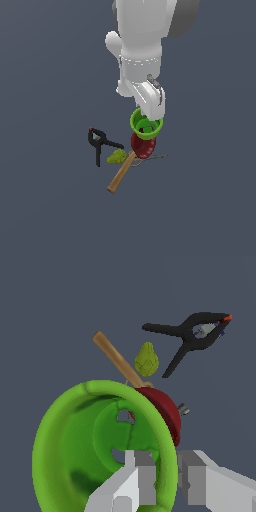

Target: Pick up a designated object from a clutter of objects.

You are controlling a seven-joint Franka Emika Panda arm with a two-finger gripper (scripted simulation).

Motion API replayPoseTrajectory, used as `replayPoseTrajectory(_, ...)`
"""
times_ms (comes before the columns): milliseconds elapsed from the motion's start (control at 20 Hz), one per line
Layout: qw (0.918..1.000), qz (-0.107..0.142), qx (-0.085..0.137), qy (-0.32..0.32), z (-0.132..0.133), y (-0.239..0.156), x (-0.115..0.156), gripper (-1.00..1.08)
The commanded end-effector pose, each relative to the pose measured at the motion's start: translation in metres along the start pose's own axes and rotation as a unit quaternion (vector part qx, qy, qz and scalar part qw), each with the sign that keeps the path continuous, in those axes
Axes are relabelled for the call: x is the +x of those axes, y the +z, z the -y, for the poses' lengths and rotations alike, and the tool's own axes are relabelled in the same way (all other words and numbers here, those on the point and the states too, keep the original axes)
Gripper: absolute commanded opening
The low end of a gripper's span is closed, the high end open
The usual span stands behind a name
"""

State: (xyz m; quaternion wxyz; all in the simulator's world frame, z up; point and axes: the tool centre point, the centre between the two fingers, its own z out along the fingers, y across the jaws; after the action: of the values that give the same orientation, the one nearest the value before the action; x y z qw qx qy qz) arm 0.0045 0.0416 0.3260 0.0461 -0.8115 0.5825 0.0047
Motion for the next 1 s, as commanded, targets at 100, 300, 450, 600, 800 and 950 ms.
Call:
replayPoseTrajectory(100,1.0,0.0,0.001,0.0,0.026,-0.023,-0.008,-1.0)
replayPoseTrajectory(300,1.0,0.001,0.002,0.0,0.045,-0.041,-0.013,-1.0)
replayPoseTrajectory(450,1.0,0.001,0.002,0.0,0.057,-0.051,-0.016,-1.0)
replayPoseTrajectory(600,1.0,0.002,0.002,0.0,0.066,-0.058,-0.019,-1.0)
replayPoseTrajectory(800,1.0,0.002,0.002,0.0,0.074,-0.065,-0.021,-1.0)
replayPoseTrajectory(950,1.0,0.002,0.002,0.0,0.078,-0.068,-0.022,-1.0)
